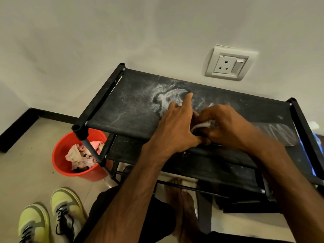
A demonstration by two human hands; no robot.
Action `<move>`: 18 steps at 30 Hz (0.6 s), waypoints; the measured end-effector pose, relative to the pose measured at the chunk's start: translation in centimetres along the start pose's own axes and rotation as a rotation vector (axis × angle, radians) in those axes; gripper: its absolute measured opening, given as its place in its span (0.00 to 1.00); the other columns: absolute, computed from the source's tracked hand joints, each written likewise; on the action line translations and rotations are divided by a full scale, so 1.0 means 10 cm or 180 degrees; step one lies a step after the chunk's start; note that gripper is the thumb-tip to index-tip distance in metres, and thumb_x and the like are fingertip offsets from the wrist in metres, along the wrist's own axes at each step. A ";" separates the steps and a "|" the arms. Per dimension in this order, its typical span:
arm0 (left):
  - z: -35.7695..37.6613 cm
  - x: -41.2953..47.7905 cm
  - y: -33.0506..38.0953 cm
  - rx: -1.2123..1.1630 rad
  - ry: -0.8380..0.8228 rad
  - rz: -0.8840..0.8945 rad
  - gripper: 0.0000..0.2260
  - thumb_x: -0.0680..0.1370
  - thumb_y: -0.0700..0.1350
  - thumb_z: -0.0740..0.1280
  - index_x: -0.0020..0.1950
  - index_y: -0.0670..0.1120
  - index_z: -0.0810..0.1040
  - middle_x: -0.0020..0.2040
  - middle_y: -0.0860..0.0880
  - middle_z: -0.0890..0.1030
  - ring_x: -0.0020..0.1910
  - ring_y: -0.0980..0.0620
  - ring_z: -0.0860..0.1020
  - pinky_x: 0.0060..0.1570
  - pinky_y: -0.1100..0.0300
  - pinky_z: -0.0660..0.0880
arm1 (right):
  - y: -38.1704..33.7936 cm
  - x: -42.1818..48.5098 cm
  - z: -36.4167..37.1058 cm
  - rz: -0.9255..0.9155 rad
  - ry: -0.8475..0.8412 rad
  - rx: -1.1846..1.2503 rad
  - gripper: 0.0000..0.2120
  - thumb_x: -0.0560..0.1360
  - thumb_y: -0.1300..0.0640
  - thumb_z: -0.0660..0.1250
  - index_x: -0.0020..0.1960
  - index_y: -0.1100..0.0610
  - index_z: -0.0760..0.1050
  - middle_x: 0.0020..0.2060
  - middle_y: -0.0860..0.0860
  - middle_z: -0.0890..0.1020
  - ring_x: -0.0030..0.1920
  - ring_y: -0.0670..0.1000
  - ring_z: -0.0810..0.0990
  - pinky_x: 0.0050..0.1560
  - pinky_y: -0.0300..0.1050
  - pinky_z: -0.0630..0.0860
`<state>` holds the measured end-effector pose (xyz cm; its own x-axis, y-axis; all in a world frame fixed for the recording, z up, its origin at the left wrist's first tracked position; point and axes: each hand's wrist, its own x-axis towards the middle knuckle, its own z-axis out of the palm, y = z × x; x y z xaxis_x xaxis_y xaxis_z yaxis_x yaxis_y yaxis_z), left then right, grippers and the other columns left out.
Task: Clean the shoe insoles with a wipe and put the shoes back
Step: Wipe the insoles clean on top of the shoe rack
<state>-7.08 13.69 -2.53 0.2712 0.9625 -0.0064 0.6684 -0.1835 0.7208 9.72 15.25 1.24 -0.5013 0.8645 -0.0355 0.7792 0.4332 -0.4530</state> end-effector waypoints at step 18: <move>0.00 0.00 -0.01 0.0090 0.0041 0.0000 0.58 0.63 0.59 0.82 0.81 0.49 0.48 0.63 0.57 0.78 0.71 0.51 0.64 0.68 0.44 0.69 | 0.02 -0.03 -0.06 0.0031 -0.0173 -0.0027 0.13 0.73 0.57 0.77 0.52 0.40 0.87 0.45 0.39 0.85 0.46 0.43 0.83 0.51 0.53 0.82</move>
<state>-7.15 13.68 -2.67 0.2624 0.9650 0.0029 0.6877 -0.1891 0.7010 10.29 15.26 1.71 -0.5132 0.8537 -0.0882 0.7872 0.4273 -0.4448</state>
